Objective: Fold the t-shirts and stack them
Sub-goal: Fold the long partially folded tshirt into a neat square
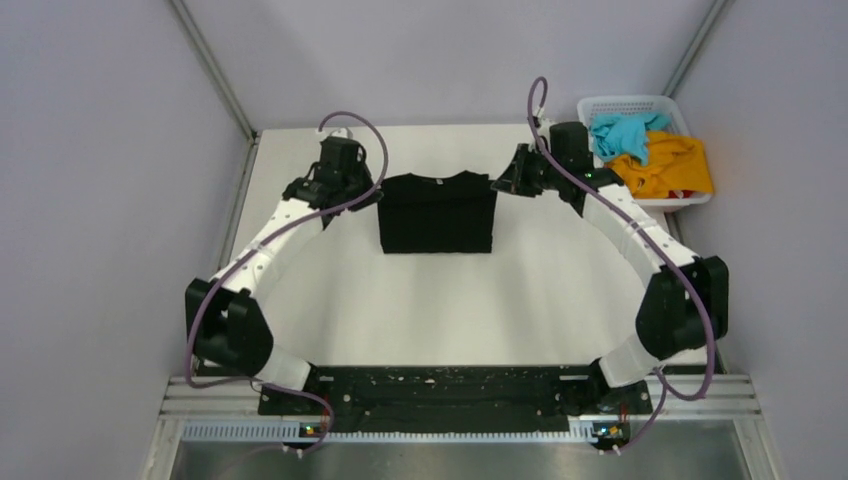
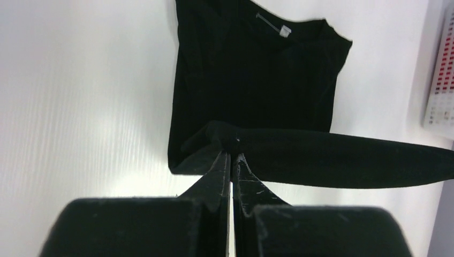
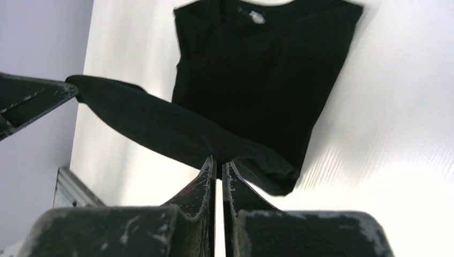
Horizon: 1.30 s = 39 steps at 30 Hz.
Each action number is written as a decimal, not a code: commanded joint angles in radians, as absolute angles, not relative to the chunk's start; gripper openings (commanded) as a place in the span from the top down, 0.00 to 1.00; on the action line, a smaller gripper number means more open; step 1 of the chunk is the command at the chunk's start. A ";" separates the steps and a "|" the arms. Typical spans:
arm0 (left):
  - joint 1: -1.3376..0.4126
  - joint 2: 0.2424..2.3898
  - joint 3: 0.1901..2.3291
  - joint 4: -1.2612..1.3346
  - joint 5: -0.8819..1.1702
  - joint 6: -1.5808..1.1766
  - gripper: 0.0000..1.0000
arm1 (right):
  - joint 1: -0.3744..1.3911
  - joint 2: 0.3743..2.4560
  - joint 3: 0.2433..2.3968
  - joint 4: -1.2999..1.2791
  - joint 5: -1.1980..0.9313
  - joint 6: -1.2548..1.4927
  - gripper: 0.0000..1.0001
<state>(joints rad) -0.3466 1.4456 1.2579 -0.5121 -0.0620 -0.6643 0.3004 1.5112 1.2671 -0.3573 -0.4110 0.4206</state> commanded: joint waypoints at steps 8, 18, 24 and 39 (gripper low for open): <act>-0.227 1.743 1.586 -0.499 -0.009 -0.562 1.00 | 0.218 1.741 1.527 -0.282 -0.340 0.438 1.00; -0.172 2.005 1.824 -0.556 -0.015 -0.518 1.00 | 0.202 2.025 1.746 -0.290 -0.335 0.451 1.00; -0.154 2.152 1.961 -0.550 0.051 -0.495 1.00 | 0.201 2.164 1.858 -0.291 -0.284 0.486 1.00; -0.145 2.307 2.096 -0.469 0.105 -0.501 1.00 | 0.198 2.289 1.911 -0.199 -0.262 0.543 1.00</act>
